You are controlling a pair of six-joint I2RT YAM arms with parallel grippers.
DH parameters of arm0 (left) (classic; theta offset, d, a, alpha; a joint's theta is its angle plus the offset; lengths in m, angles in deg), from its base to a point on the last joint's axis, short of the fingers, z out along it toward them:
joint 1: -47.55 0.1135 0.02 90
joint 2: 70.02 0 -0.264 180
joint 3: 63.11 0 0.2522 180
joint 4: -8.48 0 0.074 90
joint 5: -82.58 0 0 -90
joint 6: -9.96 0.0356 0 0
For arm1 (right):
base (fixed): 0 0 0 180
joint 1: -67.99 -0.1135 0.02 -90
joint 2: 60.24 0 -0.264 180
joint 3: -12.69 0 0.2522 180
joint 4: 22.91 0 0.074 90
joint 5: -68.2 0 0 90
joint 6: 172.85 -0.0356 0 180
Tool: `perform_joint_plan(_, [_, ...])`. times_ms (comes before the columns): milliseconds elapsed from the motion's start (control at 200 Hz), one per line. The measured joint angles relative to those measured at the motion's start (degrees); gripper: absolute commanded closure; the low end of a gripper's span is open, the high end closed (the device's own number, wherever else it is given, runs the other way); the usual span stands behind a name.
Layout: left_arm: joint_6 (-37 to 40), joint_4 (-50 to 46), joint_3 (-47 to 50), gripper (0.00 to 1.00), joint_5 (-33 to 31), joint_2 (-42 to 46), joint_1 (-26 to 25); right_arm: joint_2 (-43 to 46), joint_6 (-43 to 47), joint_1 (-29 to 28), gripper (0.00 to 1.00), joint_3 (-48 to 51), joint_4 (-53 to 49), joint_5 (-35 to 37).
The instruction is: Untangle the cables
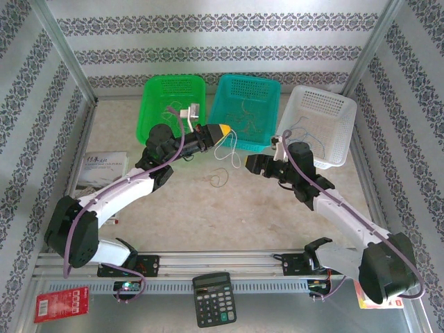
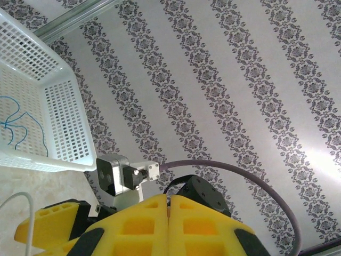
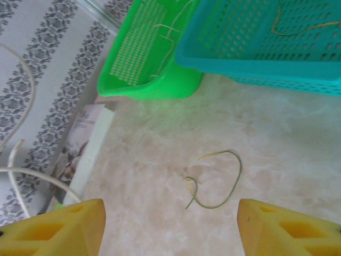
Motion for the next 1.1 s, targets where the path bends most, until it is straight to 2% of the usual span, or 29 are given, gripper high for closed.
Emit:
perform_joint_plan(240, [0.0,1.3,0.0,1.00,-0.4,0.0,0.0,0.5,-4.7,0.0,0.29,0.7,5.3,-2.7])
perform_joint_plan(629, [0.0,2.2,0.0,1.00,-0.7,0.0,0.0,-5.4,-9.1,-3.6,0.36,0.8,12.5,-4.3])
perform_joint_plan(774, [0.0,2.2,0.0,1.00,-0.9,0.0,0.0,-6.8,-10.2,-4.1,0.46,0.7,14.4,-4.5])
perform_joint_plan(844, [0.0,2.3,0.0,1.00,-0.9,0.0,0.0,-7.3,-10.7,-4.2,0.55,0.7,15.0,-4.6])
perform_joint_plan(939, [0.0,2.3,0.0,1.00,-0.9,0.0,0.0,-7.8,-11.1,-4.2,0.84,0.5,15.7,-4.7])
perform_joint_plan(959, [0.0,2.3,0.0,1.00,-0.9,0.0,0.0,-7.9,-10.7,-4.2,0.93,0.4,15.9,-4.8])
perform_joint_plan(989, [0.0,2.3,0.0,1.00,-0.9,0.0,0.0,-8.0,-10.8,-4.2,0.99,0.3,16.1,-4.8])
perform_joint_plan(1099, [0.0,2.4,0.0,1.00,-1.3,0.0,0.0,-8.6,-11.1,-4.2,1.00,0.3,16.8,-4.7])
